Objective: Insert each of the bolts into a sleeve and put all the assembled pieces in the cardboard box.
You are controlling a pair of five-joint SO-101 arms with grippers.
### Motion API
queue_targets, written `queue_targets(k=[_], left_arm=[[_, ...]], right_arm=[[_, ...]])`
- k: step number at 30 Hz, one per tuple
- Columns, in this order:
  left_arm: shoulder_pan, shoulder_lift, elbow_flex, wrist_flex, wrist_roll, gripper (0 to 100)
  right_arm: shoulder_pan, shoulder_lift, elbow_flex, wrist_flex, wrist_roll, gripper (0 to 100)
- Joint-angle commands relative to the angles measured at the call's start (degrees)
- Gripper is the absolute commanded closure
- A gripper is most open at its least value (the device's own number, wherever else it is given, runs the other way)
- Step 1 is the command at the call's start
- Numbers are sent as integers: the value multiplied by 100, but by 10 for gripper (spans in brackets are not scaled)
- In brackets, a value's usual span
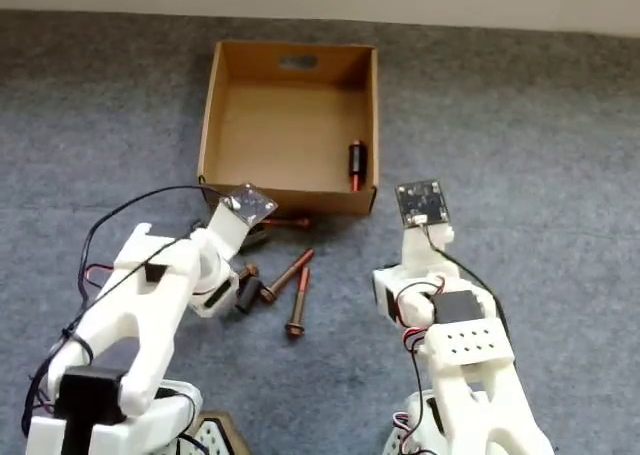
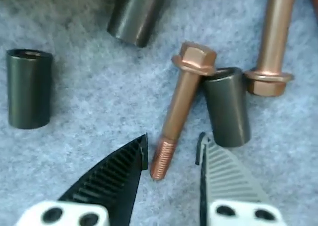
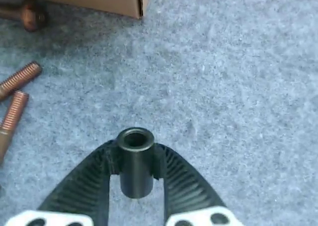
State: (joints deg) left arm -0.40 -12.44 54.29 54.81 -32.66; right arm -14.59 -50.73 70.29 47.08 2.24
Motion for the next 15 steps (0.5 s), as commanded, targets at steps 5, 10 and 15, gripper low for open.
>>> queue_targets(k=[5, 10, 15], left_arm=[[-180, -365, -110, 264, -35, 988], [-743, -1367, -84, 932, -62, 992], [-892, -2079, 31, 1512, -563, 990]], right_arm=[[-48, -136, -13, 48, -18, 992], [-48, -136, -13, 48, -18, 992], [-57, -136, -13, 48, -18, 992]])
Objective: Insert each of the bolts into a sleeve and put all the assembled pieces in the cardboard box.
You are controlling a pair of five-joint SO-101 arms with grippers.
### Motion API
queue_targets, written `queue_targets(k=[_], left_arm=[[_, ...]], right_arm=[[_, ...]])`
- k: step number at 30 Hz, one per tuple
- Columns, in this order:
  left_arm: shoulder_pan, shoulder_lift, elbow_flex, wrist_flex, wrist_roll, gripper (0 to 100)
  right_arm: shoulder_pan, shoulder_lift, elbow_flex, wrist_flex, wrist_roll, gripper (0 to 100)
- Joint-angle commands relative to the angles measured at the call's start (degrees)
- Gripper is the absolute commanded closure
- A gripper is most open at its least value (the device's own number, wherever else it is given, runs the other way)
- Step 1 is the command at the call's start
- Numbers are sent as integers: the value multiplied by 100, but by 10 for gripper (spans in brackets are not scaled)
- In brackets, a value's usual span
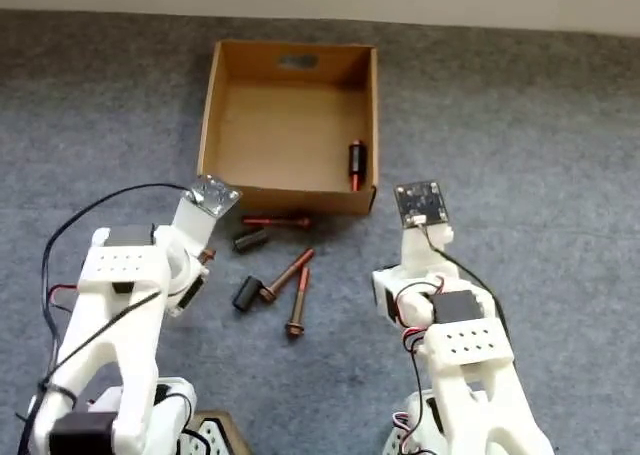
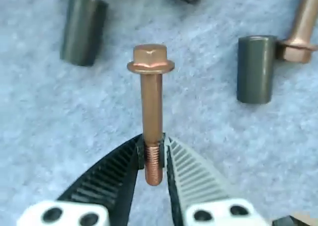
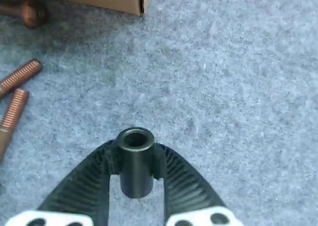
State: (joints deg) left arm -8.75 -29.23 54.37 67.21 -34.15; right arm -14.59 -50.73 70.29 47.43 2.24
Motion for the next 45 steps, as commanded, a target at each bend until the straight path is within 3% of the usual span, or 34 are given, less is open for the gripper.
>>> queue_targets(k=[1, 5, 12, 16, 20, 27, 33, 39, 44, 45], left_arm=[[-22, -391, 75, 369, -677, 989], [4, 163, 189, 738, -1451, 954], [-40, 1341, -444, 580, -1459, 803], [-22, 1464, -558, 281, -1442, 832], [57, 1499, -549, 9, -782, 843], [716, 1508, -382, -105, -651, 845], [831, 1508, 66, -1380, -79, 842], [840, 1508, 75, -1336, -79, 847], [840, 1464, 84, -1354, 26, 1000], [840, 1455, 75, -1354, 167, 979]], right_arm=[[-57, -136, -13, 13, -18, 992], [-57, -136, -13, 13, -18, 992], [-57, -136, -13, 13, -18, 992], [-57, -136, -13, 13, -18, 992], [-57, -136, -13, -4, -18, 992], [-57, -136, -13, -4, -9, 992], [-57, -136, -13, -4, -9, 992], [-40, -136, -13, -4, -9, 992], [-40, -136, -13, -4, -9, 992], [-40, -136, -13, -4, -9, 992]])
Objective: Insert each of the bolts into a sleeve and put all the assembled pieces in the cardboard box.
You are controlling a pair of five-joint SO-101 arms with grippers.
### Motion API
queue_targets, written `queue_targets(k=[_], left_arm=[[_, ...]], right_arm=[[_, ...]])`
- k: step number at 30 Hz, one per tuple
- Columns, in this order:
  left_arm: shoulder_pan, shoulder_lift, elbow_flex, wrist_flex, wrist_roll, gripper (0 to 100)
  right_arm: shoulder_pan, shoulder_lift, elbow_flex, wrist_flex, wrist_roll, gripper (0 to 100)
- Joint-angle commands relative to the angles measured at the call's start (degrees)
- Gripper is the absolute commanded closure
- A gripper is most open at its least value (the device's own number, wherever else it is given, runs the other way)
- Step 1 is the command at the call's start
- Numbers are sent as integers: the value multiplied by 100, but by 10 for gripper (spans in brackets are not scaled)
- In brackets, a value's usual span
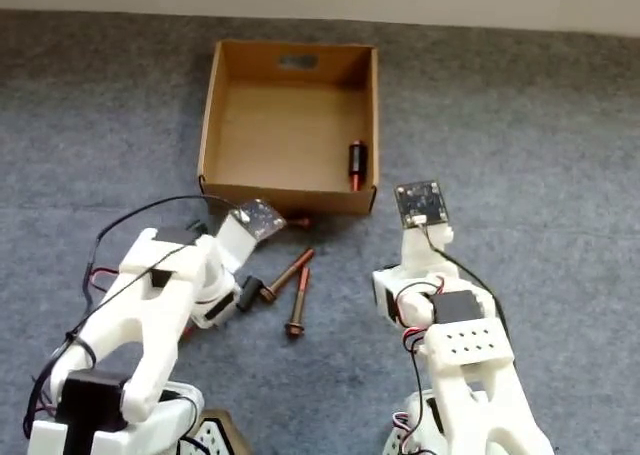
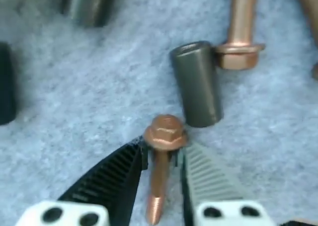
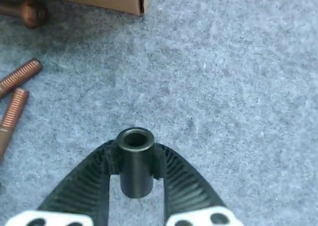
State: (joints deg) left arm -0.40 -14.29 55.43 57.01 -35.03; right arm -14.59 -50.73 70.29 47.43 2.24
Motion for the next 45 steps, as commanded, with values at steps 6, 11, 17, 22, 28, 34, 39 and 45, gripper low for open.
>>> queue_targets(k=[6, 11, 17, 22, 28, 34, 39, 45], left_arm=[[-57, -48, -215, -176, 404, 992], [-259, -532, -629, 536, 492, 992], [-338, -2264, -884, 712, 1881, 992], [-330, -3626, -884, 413, 2620, 992], [-330, -4787, -910, 18, 3657, 992], [-321, -5244, -910, -1240, 4510, 992], [40, -5420, -910, -1829, 4677, 992], [892, -5631, -919, -2505, 4651, 992]], right_arm=[[-40, -136, -4, 4, -9, 992], [-66, -145, -48, 13, -44, 992], [-75, -154, -110, -13, -18, 992], [-374, -154, -725, 13, -35, 992], [-848, -145, -1552, -13, -62, 992], [-1042, -145, -2316, -356, -70, 992], [-1051, -145, -2431, -1297, -70, 992], [-1508, -101, -2422, -1622, -70, 992]])
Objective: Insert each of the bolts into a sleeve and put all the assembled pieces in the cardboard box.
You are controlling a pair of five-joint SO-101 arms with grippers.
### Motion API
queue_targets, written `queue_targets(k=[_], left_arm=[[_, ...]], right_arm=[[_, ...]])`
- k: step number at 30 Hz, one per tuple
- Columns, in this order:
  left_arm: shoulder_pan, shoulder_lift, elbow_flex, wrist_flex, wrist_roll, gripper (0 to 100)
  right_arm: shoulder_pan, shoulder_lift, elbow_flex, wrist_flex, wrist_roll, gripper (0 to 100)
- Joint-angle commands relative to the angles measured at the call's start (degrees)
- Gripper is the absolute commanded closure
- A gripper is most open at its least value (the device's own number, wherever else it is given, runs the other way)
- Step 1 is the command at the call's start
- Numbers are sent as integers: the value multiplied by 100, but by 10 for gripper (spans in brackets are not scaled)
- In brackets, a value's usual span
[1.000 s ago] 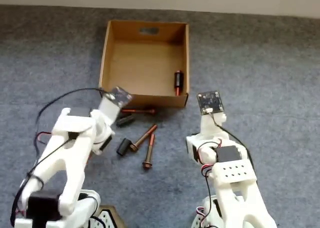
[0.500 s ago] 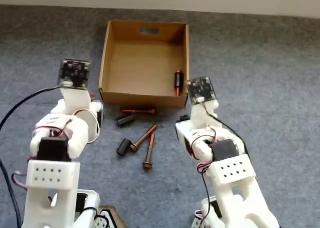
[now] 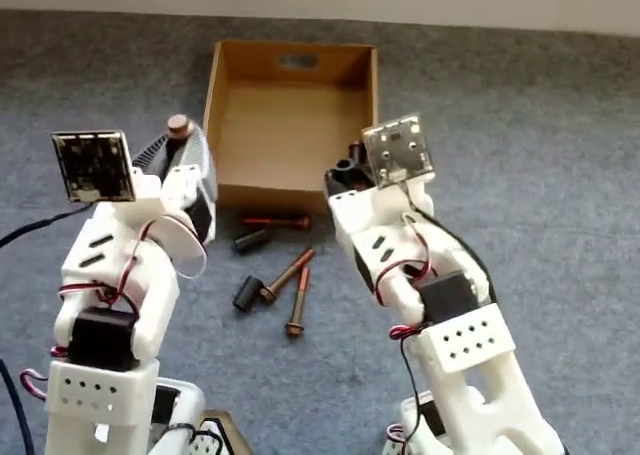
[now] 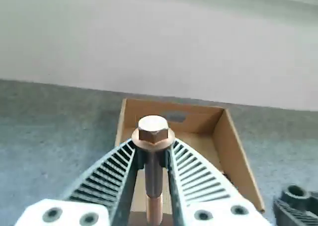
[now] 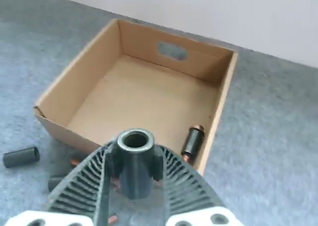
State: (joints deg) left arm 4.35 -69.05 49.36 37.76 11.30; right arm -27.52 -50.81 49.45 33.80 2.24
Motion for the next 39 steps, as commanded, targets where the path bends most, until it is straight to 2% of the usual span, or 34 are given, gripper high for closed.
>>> queue_targets(k=[1, 6, 14, 23, 39], left_arm=[[514, -163, -312, -791, 18, 992], [637, -171, -277, -1468, 18, 992], [699, -251, -321, -1503, 44, 992], [1341, -699, -312, -1512, 18, 991], [1349, -673, -303, -1758, 18, 989]], right_arm=[[-277, -92, -347, -330, -70, 992], [-418, -75, -338, -963, -62, 992], [-505, -75, 31, -1130, -53, 992], [-514, -75, 215, -2571, -62, 992], [-848, -84, 435, -2615, -62, 992]])
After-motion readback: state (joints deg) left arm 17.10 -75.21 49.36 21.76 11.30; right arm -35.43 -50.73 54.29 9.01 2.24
